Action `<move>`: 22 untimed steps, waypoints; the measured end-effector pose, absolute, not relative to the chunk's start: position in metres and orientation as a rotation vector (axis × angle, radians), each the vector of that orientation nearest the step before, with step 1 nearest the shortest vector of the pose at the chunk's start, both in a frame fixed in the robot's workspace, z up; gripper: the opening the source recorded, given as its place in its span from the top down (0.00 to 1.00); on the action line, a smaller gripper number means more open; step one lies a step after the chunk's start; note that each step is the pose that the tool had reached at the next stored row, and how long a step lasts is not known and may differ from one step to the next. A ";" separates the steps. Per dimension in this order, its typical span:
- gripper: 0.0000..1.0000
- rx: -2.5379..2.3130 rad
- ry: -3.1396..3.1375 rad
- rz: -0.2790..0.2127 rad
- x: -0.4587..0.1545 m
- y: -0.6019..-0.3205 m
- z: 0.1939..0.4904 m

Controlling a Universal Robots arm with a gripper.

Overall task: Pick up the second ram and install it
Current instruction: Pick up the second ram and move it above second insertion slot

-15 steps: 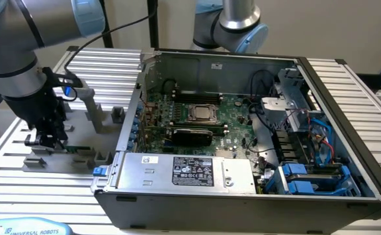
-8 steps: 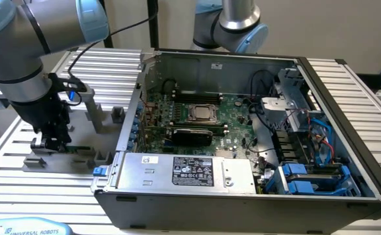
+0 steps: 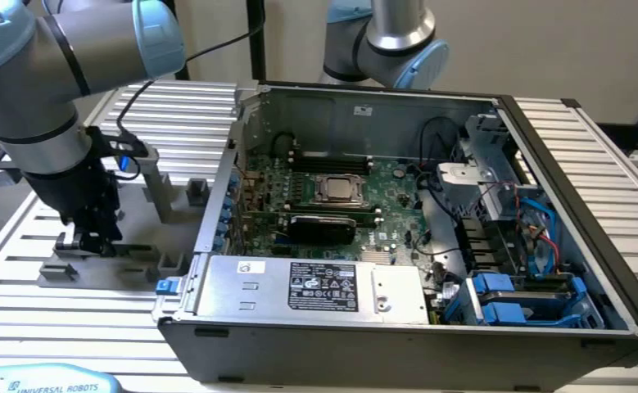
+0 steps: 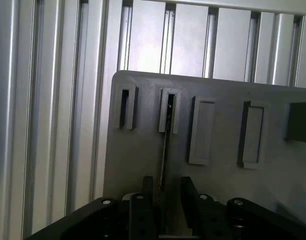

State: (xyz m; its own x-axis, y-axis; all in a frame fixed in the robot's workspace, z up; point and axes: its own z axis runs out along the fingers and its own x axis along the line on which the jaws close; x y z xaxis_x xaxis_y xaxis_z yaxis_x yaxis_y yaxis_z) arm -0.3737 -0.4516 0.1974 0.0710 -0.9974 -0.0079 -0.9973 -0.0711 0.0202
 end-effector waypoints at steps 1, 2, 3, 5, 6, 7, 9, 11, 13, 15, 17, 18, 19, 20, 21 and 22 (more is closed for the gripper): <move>0.64 2.291 -2.133 -0.028 -0.374 -0.452 0.196; 0.64 2.289 -2.132 -0.026 -0.374 -0.452 0.195; 0.64 2.287 -2.131 -0.024 -0.374 -0.452 0.194; 0.64 2.286 -2.129 -0.023 -0.374 -0.452 0.194; 0.64 2.286 -2.129 -0.023 -0.374 -0.452 0.194; 0.64 2.286 -2.129 -0.023 -0.374 -0.451 0.194; 0.64 2.285 -2.130 -0.023 -0.374 -0.451 0.194; 0.72 2.283 -2.132 -0.022 -0.374 -0.451 0.194; 0.72 2.279 -2.136 -0.022 -0.374 -0.451 0.194; 0.79 2.274 -2.140 -0.021 -0.374 -0.451 0.194; 0.82 2.267 -2.147 -0.019 -0.374 -0.451 0.194; 0.82 2.261 -2.151 -0.018 -0.374 -0.451 0.194; 0.86 2.256 -2.156 -0.017 -0.374 -0.451 0.194; 0.86 2.251 -2.160 -0.016 -0.374 -0.451 0.194; 0.86 2.248 -2.163 -0.016 -0.374 -0.451 0.194; 0.86 2.245 -2.165 -0.015 -0.374 -0.451 0.194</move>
State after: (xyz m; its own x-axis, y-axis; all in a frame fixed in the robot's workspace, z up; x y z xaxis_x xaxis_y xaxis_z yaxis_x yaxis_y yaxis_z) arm -0.3737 -0.4514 0.1939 0.0365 -0.9993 0.0089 -0.9991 -0.0362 0.0232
